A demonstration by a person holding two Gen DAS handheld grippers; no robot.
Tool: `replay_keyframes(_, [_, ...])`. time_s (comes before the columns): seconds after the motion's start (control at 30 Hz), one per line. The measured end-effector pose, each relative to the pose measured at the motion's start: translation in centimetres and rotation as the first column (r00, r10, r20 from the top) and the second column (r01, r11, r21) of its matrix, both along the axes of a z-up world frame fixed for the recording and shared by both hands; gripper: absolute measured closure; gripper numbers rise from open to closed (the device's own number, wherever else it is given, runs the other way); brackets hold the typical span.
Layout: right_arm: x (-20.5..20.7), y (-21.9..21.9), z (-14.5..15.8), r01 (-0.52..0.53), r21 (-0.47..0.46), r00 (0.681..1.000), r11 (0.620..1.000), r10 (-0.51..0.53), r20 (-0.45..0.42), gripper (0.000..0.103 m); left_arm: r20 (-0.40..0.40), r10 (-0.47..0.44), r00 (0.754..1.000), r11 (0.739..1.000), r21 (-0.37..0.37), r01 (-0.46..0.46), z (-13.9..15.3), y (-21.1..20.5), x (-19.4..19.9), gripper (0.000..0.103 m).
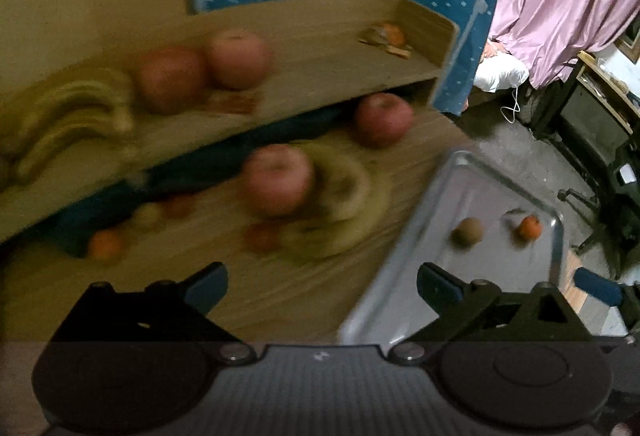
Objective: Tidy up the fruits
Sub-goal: 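Withdraw both open tools from the tray back toward the shelf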
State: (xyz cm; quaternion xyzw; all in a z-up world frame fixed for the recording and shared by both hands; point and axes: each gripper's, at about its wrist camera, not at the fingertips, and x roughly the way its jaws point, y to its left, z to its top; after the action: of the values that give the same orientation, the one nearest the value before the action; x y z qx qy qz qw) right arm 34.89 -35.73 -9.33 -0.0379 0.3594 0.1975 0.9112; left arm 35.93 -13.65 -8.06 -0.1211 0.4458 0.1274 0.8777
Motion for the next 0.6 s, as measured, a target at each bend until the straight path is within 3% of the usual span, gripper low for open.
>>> replay_keyframes(0.23, [-8.9, 5.1, 1.9, 0.097, 0.005, 0.995, 0.995, -0.097, 0.028, 0.001, 0.023, 0.015, 1.000, 1.000, 0.017, -0.016, 0.9, 7.3, -8.7, 0.000])
replay_keyframes(0.6, [-17.0, 10.0, 3.1, 0.047, -0.059, 0.999, 0.997, -0.047, 0.008, 0.001, -0.008, 0.050, 0.999, 0.999, 0.007, -0.050, 0.2, 13.8, -18.6, 0.000])
